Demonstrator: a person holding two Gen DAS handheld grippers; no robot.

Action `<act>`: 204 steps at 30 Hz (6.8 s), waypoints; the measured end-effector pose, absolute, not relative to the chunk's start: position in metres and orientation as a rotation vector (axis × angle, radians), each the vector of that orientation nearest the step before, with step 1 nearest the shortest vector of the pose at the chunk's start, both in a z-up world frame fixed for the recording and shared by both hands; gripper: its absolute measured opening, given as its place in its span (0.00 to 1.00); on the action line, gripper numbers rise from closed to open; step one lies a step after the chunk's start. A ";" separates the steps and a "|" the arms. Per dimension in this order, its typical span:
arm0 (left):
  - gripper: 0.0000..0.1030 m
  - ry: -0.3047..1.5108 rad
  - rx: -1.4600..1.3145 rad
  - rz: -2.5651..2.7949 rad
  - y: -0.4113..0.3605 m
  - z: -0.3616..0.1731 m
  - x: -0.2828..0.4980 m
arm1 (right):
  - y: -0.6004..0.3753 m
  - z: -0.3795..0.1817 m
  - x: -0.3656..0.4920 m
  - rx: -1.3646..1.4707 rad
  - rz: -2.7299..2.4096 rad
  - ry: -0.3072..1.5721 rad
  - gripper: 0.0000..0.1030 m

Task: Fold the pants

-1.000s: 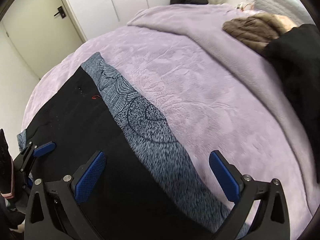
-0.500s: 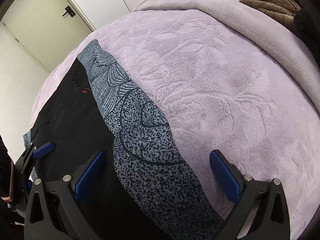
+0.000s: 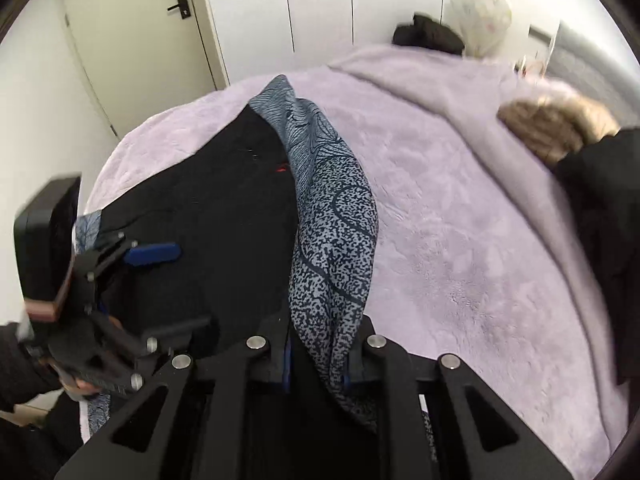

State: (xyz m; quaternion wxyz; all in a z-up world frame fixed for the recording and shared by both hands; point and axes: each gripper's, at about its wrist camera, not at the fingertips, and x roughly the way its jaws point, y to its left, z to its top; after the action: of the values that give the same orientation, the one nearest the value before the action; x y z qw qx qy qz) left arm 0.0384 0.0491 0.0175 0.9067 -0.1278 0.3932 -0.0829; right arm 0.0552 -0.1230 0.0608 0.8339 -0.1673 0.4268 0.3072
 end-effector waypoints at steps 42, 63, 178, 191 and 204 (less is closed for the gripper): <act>0.20 0.910 -0.691 -0.010 0.150 -0.006 -0.082 | -0.035 -0.002 -0.151 -0.823 0.459 0.627 0.18; 0.23 0.773 -0.575 -0.154 0.116 0.056 -0.077 | -0.086 0.054 -0.103 -0.315 0.423 0.721 0.83; 0.94 0.876 -0.099 -0.424 -0.036 0.018 -0.121 | -0.441 0.099 -0.303 0.698 -0.135 0.456 0.07; 0.94 0.838 -0.050 -0.540 -0.053 0.044 -0.133 | -0.399 0.154 -0.333 0.397 -0.265 0.522 0.07; 0.94 0.911 0.051 -0.586 -0.084 0.037 -0.139 | -0.430 0.083 -0.326 0.299 -0.430 0.699 0.08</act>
State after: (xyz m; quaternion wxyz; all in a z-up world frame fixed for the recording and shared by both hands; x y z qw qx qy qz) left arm -0.1391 -0.0843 0.0365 0.8566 0.0244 0.4333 -0.2789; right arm -0.3256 -0.4300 0.0829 0.9062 0.1446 0.3384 -0.2082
